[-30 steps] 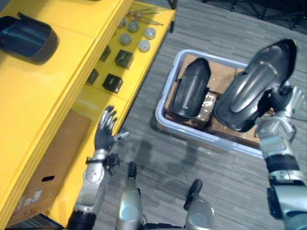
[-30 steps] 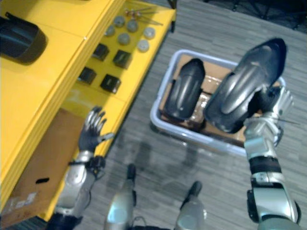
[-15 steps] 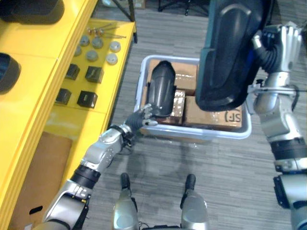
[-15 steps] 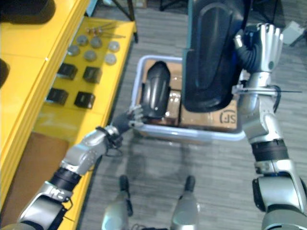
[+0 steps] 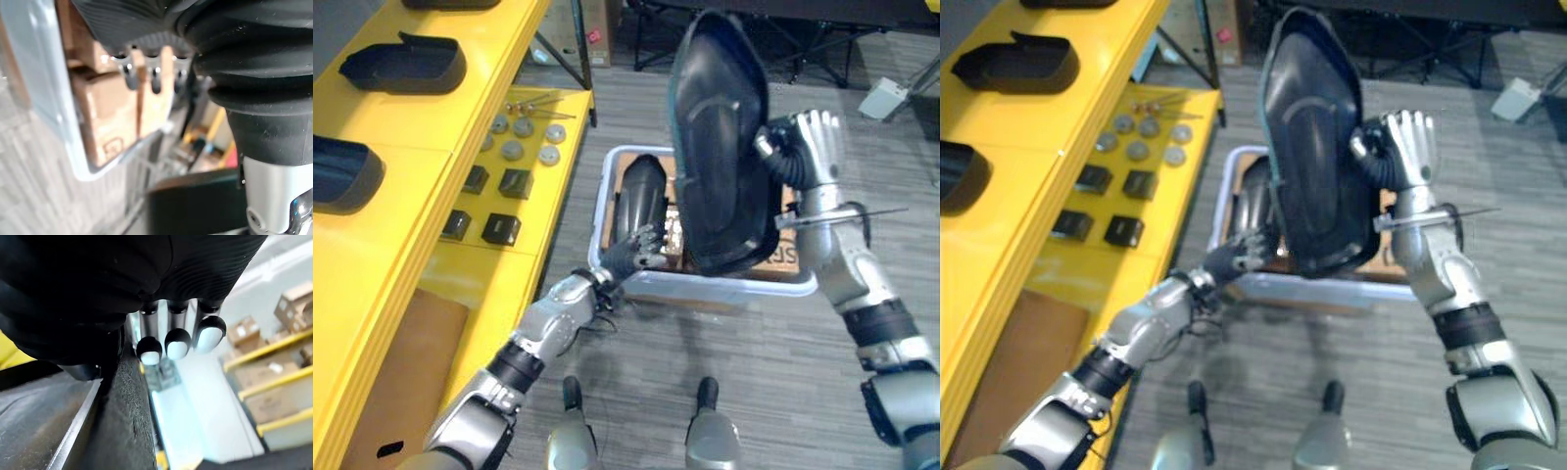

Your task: Walk over and take plastic housings, then place them on the shelf

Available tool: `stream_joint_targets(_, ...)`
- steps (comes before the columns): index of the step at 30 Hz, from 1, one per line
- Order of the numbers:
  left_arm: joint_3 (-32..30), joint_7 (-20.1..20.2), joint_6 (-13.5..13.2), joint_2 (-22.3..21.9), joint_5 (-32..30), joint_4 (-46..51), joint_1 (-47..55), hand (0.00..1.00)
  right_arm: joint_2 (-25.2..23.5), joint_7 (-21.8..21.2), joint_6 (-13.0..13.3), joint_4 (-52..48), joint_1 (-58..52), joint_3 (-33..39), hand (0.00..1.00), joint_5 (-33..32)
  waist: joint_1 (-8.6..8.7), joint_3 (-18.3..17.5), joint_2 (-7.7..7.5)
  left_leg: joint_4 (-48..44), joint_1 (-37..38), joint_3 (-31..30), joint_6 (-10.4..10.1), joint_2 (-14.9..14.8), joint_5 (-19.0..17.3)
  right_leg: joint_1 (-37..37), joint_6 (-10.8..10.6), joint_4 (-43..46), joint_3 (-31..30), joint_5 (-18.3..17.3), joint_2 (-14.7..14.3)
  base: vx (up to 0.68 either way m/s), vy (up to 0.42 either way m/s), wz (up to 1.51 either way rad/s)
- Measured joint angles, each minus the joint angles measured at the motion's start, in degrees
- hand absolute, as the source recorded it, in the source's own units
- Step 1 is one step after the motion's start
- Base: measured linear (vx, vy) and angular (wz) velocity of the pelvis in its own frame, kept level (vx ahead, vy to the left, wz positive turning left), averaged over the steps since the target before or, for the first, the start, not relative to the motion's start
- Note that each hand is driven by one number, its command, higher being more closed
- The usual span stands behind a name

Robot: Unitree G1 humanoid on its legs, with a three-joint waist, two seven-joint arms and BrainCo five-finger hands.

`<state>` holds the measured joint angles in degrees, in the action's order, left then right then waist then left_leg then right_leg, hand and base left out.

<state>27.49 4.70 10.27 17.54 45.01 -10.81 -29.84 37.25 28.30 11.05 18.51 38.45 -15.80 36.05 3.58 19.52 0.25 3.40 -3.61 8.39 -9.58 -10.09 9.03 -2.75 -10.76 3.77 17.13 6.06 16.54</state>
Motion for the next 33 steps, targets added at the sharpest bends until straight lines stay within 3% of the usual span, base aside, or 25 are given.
stream_joint_targets(6, 0.4, 0.1, -4.3, -3.0, 0.0, -1.4, 0.0, 0.0, -3.8, -0.6, -0.1, 3.9, -0.4, -2.5, 1.0, 0.3, -1.63, -0.5, -0.03, -0.1, 0.5, -0.4, 0.0, 0.0, 0.0, 0.9, 0.0, -0.2, 0.4, 0.0, 0.0, 0.0, -0.005, 0.01)
stream_joint_targets(17, 5.6, -0.9, -6.6, -6.1, -2.9, -6.1, 0.5, 0.0, -8.4, 0.7, -0.1, 10.0, -0.5, -6.0, 1.0, 0.7, -2.95, -0.9, -0.45, 0.0, -0.5, -2.0, 0.0, 0.0, 0.4, 1.1, 0.1, -0.2, 1.9, -0.1, -0.2, -0.01, -0.005, 0.06)
stream_joint_targets(18, 5.8, -1.2, -6.8, -6.1, -3.4, -6.1, 0.5, 1.0, -8.4, 0.8, -0.1, 10.0, -0.5, -6.0, 1.0, 0.7, -2.96, -1.0, -0.54, 0.0, -0.5, -2.1, 0.0, 0.0, 0.4, 1.2, 0.1, -0.2, 1.9, -0.1, -0.2, 0.0, 0.0, 0.0)
stream_joint_targets(25, 7.6, -2.4, -7.7, -6.7, -6.5, -9.6, 0.5, 1.0, -9.5, 1.8, -0.1, 11.3, -0.5, -6.6, 1.0, 0.8, -2.95, -1.5, -1.53, 0.0, -0.4, -2.7, 0.0, 0.0, 0.4, 2.0, 0.1, -0.6, 2.6, -0.1, -0.2, 0.0, -0.004, 0.03)
stream_joint_targets(33, 7.8, -6.4, -7.9, -6.6, -10.4, -11.9, 0.5, 1.0, -9.9, 1.8, -2.2, 11.5, -0.4, -8.1, 1.0, 1.4, -3.06, -1.7, -1.83, 0.0, -0.3, -2.8, 0.0, 0.0, 0.4, 2.6, 0.1, -1.2, 2.8, -0.1, -0.4, 0.0, 0.0, 0.0)
